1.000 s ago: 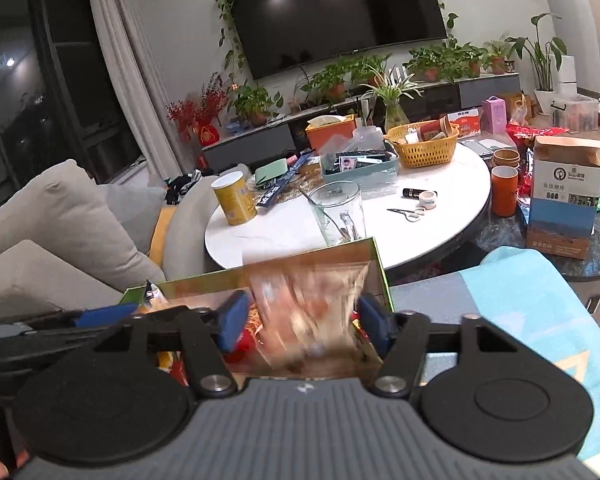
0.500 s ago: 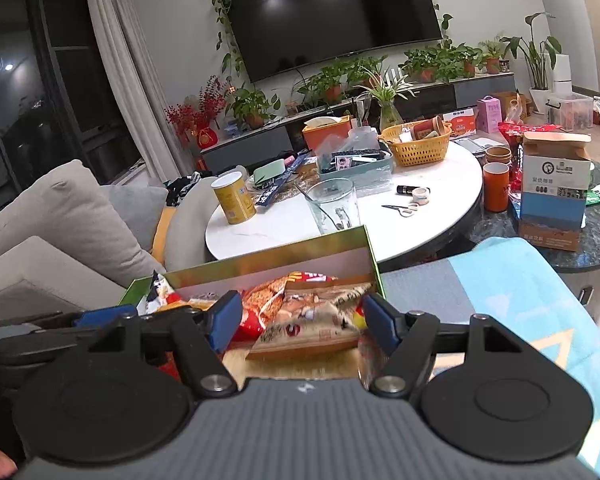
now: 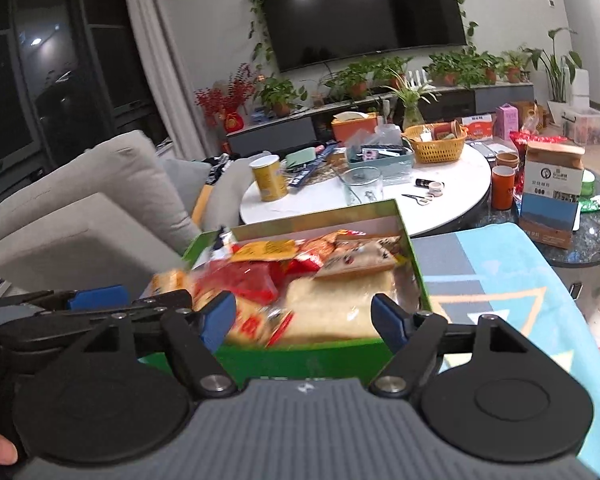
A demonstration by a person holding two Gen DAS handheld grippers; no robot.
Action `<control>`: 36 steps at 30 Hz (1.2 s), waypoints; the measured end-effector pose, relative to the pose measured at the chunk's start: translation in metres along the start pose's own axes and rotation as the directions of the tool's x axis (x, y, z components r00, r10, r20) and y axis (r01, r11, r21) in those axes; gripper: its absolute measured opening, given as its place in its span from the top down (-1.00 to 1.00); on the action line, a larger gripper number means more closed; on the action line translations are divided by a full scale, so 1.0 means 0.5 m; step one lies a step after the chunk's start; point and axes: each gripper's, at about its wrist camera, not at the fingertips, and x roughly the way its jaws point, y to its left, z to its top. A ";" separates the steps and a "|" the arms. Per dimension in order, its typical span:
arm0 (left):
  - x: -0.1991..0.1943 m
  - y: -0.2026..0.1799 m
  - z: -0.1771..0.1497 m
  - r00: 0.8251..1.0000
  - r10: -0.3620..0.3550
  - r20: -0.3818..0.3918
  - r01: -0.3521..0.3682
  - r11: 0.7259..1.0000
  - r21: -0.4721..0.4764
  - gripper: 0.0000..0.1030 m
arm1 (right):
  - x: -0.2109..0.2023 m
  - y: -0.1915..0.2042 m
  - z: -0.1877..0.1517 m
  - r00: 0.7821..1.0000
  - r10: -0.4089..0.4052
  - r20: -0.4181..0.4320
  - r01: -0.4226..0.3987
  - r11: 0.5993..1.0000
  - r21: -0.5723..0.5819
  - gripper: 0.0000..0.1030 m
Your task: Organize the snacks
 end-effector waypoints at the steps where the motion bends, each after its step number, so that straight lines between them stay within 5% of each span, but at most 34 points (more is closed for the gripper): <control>1: -0.021 0.004 -0.009 1.000 0.007 0.007 -0.007 1.000 0.000 -0.33 | -0.015 0.008 -0.006 1.000 0.004 0.001 -0.004 1.000 -0.011 -0.13; 16: -0.249 0.038 -0.156 0.999 0.019 0.029 -0.017 0.997 -0.079 -0.45 | -0.202 0.068 -0.128 0.999 0.048 0.009 -0.048 0.999 -0.008 -0.14; 22: -0.281 0.016 -0.205 0.999 0.051 -0.004 -0.051 0.999 -0.016 -0.54 | -0.228 0.074 -0.156 1.000 0.005 0.021 -0.005 1.000 -0.002 -0.14; 36: -0.307 0.022 -0.259 0.999 0.037 -0.038 -0.039 0.998 -0.046 -0.55 | -0.263 0.073 -0.208 0.999 -0.019 0.030 0.019 1.000 -0.018 -0.14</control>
